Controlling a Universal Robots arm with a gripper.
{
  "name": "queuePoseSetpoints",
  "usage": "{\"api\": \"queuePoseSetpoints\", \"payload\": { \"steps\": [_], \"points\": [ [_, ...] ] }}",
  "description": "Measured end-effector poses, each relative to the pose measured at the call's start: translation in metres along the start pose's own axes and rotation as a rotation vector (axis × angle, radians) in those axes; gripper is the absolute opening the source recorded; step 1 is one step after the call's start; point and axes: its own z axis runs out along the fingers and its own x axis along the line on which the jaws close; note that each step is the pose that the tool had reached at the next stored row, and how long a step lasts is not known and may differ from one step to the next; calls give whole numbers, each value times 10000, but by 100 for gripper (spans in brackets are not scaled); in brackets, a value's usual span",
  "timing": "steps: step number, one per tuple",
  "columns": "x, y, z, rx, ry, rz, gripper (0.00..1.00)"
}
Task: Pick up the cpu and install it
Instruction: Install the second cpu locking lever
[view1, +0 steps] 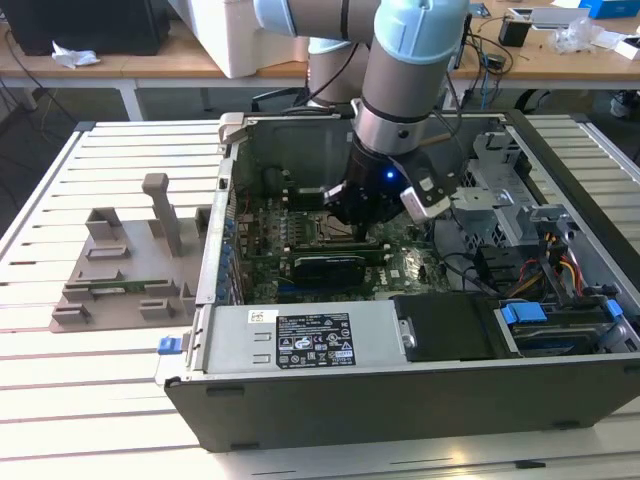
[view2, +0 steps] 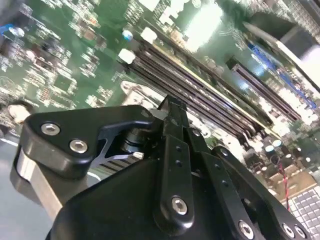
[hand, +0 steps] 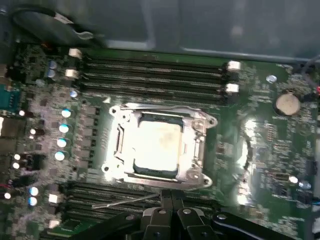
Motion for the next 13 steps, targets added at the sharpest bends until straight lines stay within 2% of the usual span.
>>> {"api": "queuePoseSetpoints", "payload": {
  "steps": [1, 3, 4, 8, 13],
  "points": [
    [60, -1, 24, -22, -1, -7, 11],
    [122, -11, 54, -21, 1, -13, 11],
    [183, -19, 88, -21, 2, -25, 11],
    [332, -10, 131, -22, 2, -42, 11],
    [476, 13, 164, -23, 2, -53, 11]
  ]
}}
